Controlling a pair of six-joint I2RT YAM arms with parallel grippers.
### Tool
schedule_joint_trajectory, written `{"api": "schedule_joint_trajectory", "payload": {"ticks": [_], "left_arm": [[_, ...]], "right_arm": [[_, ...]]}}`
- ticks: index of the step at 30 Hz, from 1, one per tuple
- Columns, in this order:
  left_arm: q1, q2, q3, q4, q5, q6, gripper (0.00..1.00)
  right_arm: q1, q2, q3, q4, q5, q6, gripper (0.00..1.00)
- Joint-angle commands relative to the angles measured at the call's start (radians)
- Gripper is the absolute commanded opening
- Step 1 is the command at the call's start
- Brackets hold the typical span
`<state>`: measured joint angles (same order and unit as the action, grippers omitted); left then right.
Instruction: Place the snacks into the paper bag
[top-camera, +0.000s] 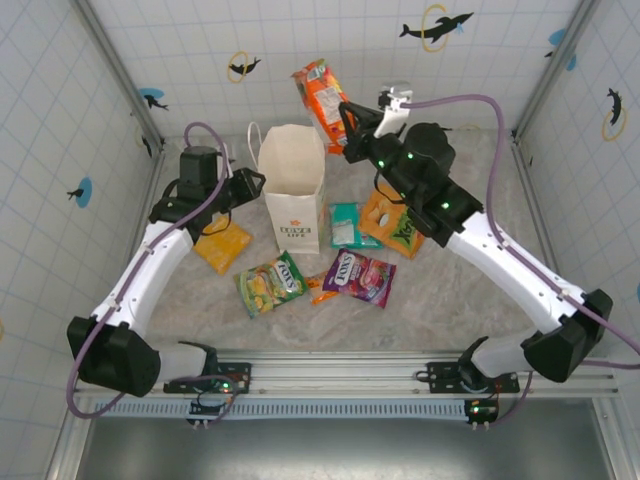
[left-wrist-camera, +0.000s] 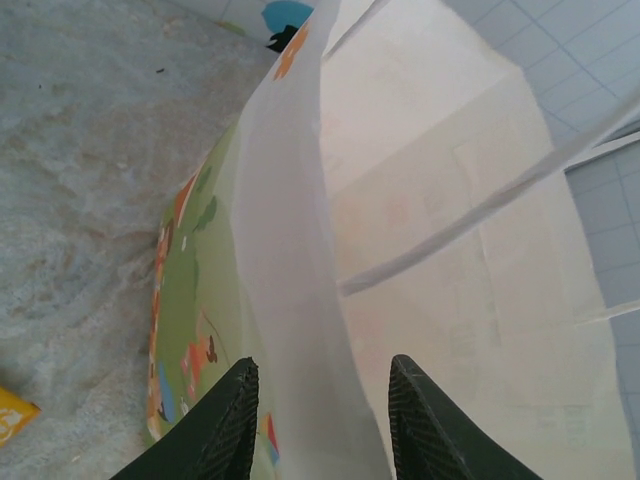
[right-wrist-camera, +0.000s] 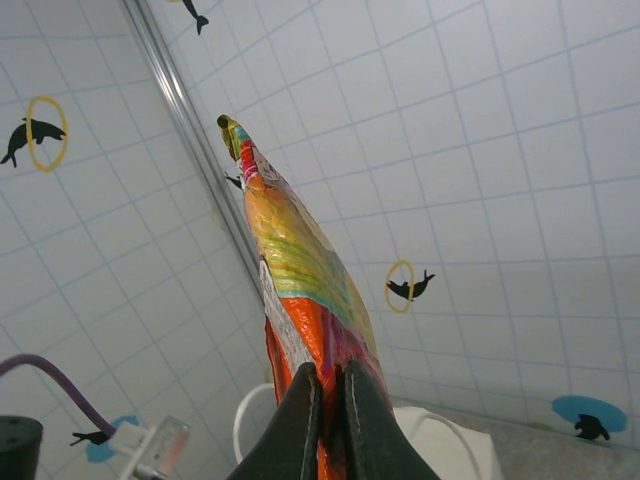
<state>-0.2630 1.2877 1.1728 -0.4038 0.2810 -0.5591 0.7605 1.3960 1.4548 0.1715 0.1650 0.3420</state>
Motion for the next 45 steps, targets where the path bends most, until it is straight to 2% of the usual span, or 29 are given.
{"api": "schedule_joint_trajectory", "payload": {"ticks": [1,13,20,36,37,41,43,45], "left_arm": [[-0.005,0.01,-0.019,0.045,0.022,-0.021,0.35],[-0.004,0.012,-0.046,0.136,0.04,-0.058,0.21],[-0.005,0.018,-0.063,0.166,0.05,-0.071,0.17],[-0.005,0.022,-0.062,0.162,0.052,-0.07,0.17],[-0.005,0.022,-0.061,0.163,0.052,-0.069,0.17],[-0.005,0.024,-0.062,0.159,0.053,-0.066,0.16],[-0.005,0.025,-0.062,0.156,0.055,-0.064,0.16],[-0.005,0.024,-0.064,0.157,0.054,-0.061,0.16]], "right_arm": [[0.031,0.046,0.091,0.129,0.054,0.042,0.0],[0.091,0.197,0.107,0.168,0.144,0.15,0.0],[0.106,0.231,0.055,0.181,0.219,0.178,0.0],[0.116,0.298,0.039,0.143,0.217,0.216,0.0],[0.116,0.298,0.042,0.137,0.208,0.216,0.03],[0.117,0.298,0.078,0.09,0.187,0.214,0.29],[0.117,0.288,0.076,0.088,0.187,0.206,0.36],[0.117,0.271,0.067,0.086,0.189,0.192,0.39]]}}
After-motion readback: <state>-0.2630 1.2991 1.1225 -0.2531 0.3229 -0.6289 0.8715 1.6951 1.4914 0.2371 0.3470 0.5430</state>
